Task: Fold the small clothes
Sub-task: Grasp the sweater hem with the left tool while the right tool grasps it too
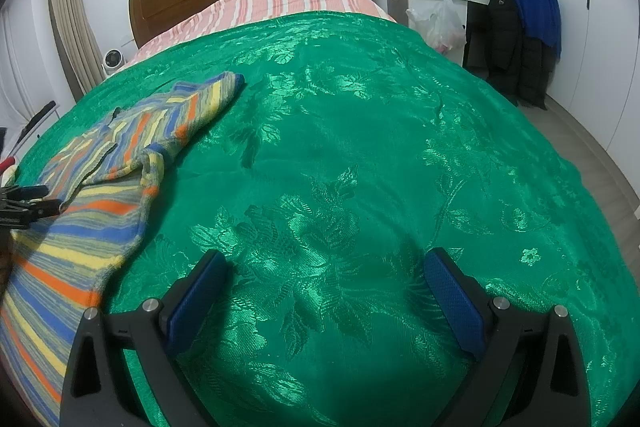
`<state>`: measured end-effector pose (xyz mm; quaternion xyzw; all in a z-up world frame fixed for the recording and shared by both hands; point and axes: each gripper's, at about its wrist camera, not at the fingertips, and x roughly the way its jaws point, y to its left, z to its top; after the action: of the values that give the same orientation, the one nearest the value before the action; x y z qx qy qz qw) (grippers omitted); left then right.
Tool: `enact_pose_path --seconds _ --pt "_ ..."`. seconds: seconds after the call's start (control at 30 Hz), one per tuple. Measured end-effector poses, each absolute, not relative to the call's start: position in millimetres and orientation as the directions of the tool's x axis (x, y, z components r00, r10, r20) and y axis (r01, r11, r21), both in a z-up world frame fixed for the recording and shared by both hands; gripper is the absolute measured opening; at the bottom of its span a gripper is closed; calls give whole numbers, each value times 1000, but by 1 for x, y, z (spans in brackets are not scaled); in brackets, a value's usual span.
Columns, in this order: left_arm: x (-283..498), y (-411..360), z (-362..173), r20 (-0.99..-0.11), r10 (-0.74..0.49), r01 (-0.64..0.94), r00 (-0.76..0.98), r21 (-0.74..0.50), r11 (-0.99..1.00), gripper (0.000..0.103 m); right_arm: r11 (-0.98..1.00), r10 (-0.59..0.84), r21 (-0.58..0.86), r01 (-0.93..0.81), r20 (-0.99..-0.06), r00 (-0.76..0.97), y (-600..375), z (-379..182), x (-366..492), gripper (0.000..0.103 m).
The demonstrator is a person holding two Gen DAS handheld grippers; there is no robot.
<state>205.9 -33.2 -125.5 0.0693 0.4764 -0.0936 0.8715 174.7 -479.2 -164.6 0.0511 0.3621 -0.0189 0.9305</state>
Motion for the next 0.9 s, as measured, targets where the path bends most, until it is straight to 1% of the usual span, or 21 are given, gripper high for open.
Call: enact_pose_path --seconds 0.13,0.3,0.37,0.43,0.47,0.5,0.57,0.63,0.67,0.7,0.73,0.77,0.8,0.9 --pt "149 13 -104 -824 -140 195 549 -37 980 100 993 16 97 68 -675 737 -481 -164 175 99" --pt "71 92 -91 -822 -116 67 557 -95 993 101 996 -8 57 69 -708 706 -477 -161 179 100" --pt "37 122 -92 -825 -130 6 551 -152 988 101 998 -3 41 48 -728 685 -473 -151 176 99" --pt "16 135 -98 -829 -181 -13 529 -221 975 101 996 59 91 7 -710 701 -469 -136 160 99" --pt "4 137 -104 -834 -219 -10 506 -259 966 101 989 127 139 -41 -698 704 -465 -126 145 99" --pt "-4 135 -109 -840 -243 6 485 -274 962 101 984 166 160 -74 -698 697 -461 -121 135 99" --pt "-18 120 -117 -855 -249 64 454 -248 967 101 968 252 190 -166 -713 654 -448 -113 109 99" --pt "-27 106 -125 -873 -219 108 436 -191 976 100 944 326 214 -252 -730 601 -435 -112 81 99" --pt "-29 104 -127 -878 -217 114 427 -186 976 99 924 370 233 -303 -742 559 -427 -113 60 99" --pt "-30 103 -132 -883 -225 112 412 -196 974 98 912 394 245 -329 -751 530 -421 -116 46 99" --pt "-30 104 -134 -886 -239 108 399 -213 971 92 905 406 255 -339 -757 512 -419 -118 37 99" --pt "-30 105 -138 -888 -261 102 378 -240 965 82 898 422 279 -342 -767 484 -417 -125 24 98" --pt "-29 106 -140 -891 -274 96 363 -257 962 79 891 438 308 -332 -774 458 -416 -132 14 95" --pt "-28 105 -142 -894 -276 87 353 -262 961 71 874 482 396 -282 -782 394 -416 -154 1 80"
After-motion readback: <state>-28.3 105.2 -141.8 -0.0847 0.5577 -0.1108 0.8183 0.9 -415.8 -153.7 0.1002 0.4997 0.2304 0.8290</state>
